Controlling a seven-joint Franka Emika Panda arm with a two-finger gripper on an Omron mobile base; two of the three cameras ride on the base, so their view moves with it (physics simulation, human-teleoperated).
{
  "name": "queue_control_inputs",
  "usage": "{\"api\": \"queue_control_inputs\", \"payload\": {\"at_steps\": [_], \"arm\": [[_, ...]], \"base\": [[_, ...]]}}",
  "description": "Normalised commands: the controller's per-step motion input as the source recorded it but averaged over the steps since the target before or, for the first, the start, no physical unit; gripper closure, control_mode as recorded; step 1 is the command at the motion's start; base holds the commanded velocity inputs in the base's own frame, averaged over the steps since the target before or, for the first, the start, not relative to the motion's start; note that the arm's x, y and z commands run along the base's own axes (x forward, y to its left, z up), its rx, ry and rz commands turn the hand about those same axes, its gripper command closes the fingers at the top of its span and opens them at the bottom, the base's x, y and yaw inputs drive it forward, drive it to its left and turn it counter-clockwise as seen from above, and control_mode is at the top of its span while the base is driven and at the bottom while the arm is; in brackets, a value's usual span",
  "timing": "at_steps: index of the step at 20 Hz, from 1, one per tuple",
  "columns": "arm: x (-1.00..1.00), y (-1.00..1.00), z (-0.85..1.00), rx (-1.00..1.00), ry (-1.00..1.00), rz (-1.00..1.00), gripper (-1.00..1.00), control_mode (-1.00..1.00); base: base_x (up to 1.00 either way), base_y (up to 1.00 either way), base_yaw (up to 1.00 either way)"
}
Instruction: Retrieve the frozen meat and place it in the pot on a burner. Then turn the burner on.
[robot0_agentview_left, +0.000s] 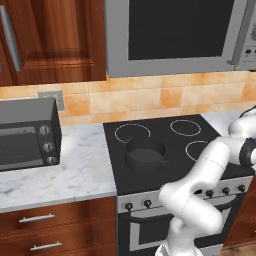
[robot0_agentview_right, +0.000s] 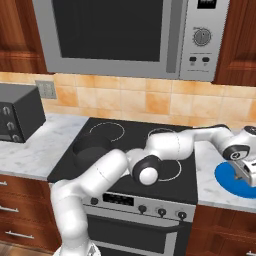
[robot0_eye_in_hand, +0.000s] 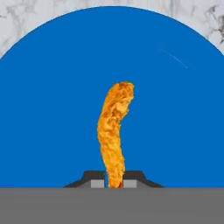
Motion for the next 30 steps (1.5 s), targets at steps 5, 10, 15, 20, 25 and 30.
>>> {"api": "queue_control_inputs", "payload": {"at_steps": [5,10,15,20,25,30], "arm": [[-0.39,0.18,0.43,0.0,0.0,0.01,1.0,-1.0],[-0.6,0.28,0.4,0.0,0.0,0.03,1.0,-1.0],[-0.66,0.79,0.16,-0.04,0.0,0.12,1.0,-1.0],[-0.54,1.0,0.11,-0.03,0.0,0.15,1.0,-1.0],[-0.28,1.0,0.16,-0.06,0.0,0.16,1.0,-1.0],[-0.41,1.0,0.0,-0.19,0.0,0.19,1.0,-1.0]], "base": [[0.0,0.0,0.0],[0.0,0.0,0.0],[0.0,0.0,0.0],[0.0,0.0,0.0],[0.0,0.0,0.0],[0.0,0.0,0.0]]}}
